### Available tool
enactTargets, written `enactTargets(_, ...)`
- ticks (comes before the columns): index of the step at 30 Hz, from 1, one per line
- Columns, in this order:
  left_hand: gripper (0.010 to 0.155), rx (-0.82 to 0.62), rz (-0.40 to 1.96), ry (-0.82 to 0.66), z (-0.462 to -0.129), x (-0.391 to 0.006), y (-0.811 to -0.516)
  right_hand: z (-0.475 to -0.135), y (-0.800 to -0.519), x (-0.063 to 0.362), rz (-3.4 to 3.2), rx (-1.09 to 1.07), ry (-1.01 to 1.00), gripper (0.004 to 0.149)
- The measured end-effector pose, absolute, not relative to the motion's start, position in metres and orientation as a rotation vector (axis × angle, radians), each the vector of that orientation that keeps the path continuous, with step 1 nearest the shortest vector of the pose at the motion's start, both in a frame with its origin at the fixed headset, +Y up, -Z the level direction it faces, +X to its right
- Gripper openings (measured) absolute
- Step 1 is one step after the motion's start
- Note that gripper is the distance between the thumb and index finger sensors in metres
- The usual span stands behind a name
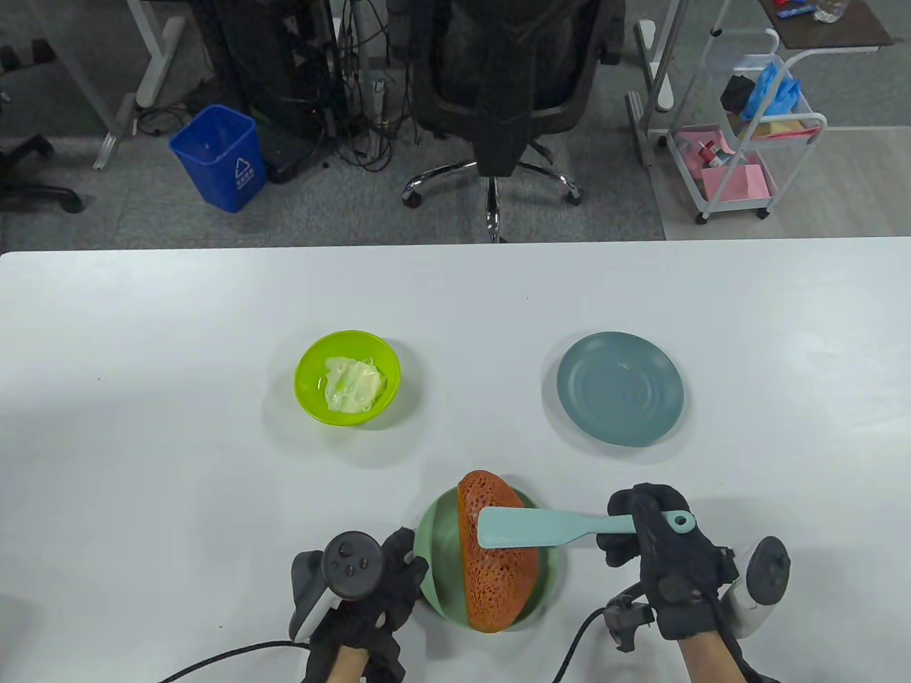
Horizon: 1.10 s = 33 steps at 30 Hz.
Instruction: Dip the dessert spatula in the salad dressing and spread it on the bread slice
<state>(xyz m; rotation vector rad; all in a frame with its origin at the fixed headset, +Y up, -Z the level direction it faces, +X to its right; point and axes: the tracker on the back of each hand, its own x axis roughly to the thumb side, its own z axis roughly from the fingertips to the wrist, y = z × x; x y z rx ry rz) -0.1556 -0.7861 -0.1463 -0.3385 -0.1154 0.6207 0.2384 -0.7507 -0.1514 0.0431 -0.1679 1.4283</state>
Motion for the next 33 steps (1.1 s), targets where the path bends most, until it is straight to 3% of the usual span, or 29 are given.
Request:
enactTargets(9, 0.057, -0.338, 0.621, -0.116, -0.146, -0.156, -0.786, -0.15, -0.746, 0.237, 1.473, 0.035, -0.177, 0.039)
enactTargets(23, 0.057, -0.338, 0.621, -0.116, -0.146, -0.156, -0.786, -0.146, -0.732, 0.269, 1.476, -0.029, -0.26, 0.036)
enactTargets(33, 0.058, -0.336, 0.627, -0.117, -0.146, -0.156, -0.786, -0.157, -0.713, 0.247, 1.362, 0.155, -0.268, 0.045)
